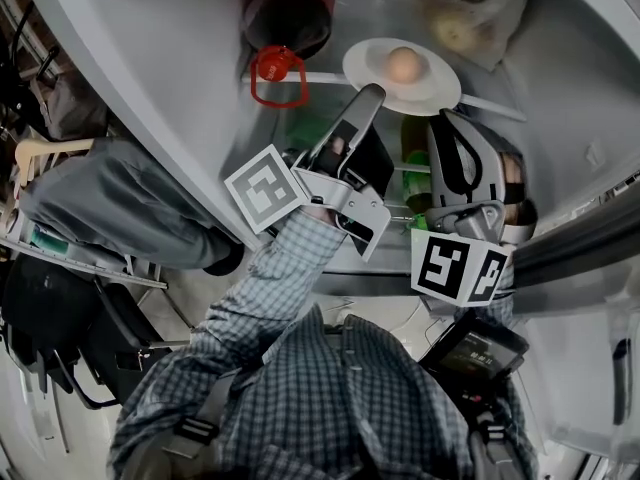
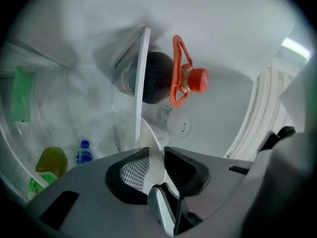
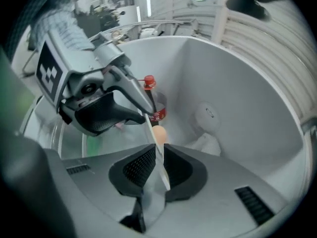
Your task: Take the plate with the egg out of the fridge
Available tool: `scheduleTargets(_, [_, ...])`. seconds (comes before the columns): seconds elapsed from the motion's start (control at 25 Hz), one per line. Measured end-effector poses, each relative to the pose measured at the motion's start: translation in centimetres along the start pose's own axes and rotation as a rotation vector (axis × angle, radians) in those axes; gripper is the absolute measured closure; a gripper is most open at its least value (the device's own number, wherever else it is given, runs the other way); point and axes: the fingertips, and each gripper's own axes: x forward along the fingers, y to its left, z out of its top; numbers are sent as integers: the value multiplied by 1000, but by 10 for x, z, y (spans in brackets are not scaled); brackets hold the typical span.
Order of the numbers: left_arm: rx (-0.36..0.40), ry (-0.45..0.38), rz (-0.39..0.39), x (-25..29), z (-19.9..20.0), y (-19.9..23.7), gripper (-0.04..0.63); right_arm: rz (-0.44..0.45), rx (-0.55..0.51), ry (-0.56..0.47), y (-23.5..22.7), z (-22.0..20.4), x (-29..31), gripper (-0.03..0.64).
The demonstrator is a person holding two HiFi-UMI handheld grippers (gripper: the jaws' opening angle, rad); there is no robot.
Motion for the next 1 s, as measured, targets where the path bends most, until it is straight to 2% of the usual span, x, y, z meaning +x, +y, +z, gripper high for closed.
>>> scheduleTargets(0.24, [-29, 2, -12, 0, -1, 2, 494, 2, 577, -70, -24, -9, -4, 580])
scheduleTargets(0.36, [-33, 1, -16, 1, 0, 1, 494, 33, 804, -100, -27, -18, -7, 580])
scheduleTargets(0.52, [-45, -1, -25, 1, 0, 2, 494, 90, 1266, -198, -33, -22, -8, 580])
scheduleTargets(0.6, [-50, -1, -32, 1, 0, 3, 494, 107, 1454, -245, -37, -25, -8, 580])
scheduleTargets(0.88, [-49, 7, -41, 1, -1, 3, 495, 197, 1837, -305, -35, -37, 0, 538])
scheduleTargets(1.0, [-48, 10, -42, 1, -1, 3, 495, 234, 1941, -319, -32, -39, 4, 537])
